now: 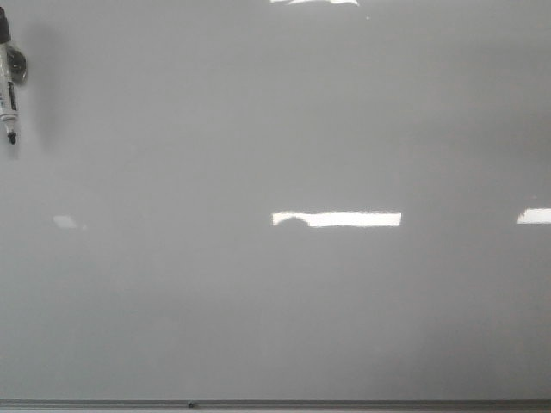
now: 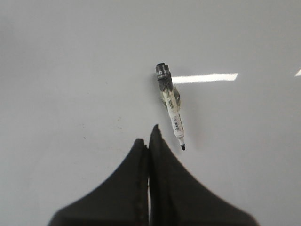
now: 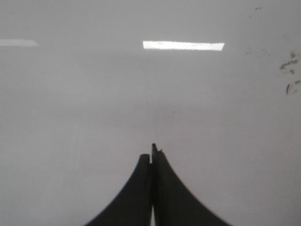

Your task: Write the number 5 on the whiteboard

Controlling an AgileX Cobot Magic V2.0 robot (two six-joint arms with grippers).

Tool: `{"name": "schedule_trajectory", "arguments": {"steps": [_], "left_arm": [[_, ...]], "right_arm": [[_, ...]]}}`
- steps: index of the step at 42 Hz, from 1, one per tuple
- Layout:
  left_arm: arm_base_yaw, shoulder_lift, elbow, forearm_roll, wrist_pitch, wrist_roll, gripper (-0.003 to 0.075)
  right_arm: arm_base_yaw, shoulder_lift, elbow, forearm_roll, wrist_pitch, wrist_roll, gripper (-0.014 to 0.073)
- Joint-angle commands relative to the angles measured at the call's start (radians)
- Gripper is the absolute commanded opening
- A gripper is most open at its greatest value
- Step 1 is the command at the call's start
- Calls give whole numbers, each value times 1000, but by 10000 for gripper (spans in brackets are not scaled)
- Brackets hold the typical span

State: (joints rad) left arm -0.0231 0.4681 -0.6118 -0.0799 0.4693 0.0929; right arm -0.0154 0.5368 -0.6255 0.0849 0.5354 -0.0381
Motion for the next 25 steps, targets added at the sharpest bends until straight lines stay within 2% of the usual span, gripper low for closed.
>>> {"name": "schedule_trajectory", "arguments": {"steps": [1, 11, 15, 18, 22, 25], "left_arm": [[-5, 44, -34, -16, -86, -11, -20], [-5, 117, -34, -14, -74, -11, -19], [-5, 149, -34, -14, -74, -11, 20], [-5, 179, -34, -10, -76, -11, 127], [-5, 214, -34, -10, -78, -11, 337], [-5, 236, -34, -10, -80, -11, 482]], "right_arm": [[-5, 51, -34, -5, -68, -9, -70], [-5, 140, -34, -5, -68, -9, -59], [-5, 167, -34, -5, -68, -9, 24], [-5, 184, -34, -5, -69, -9, 169], [-5, 202, -34, -5, -71, -9, 414], [-5, 205, -34, -5, -75, -9, 552]]}}
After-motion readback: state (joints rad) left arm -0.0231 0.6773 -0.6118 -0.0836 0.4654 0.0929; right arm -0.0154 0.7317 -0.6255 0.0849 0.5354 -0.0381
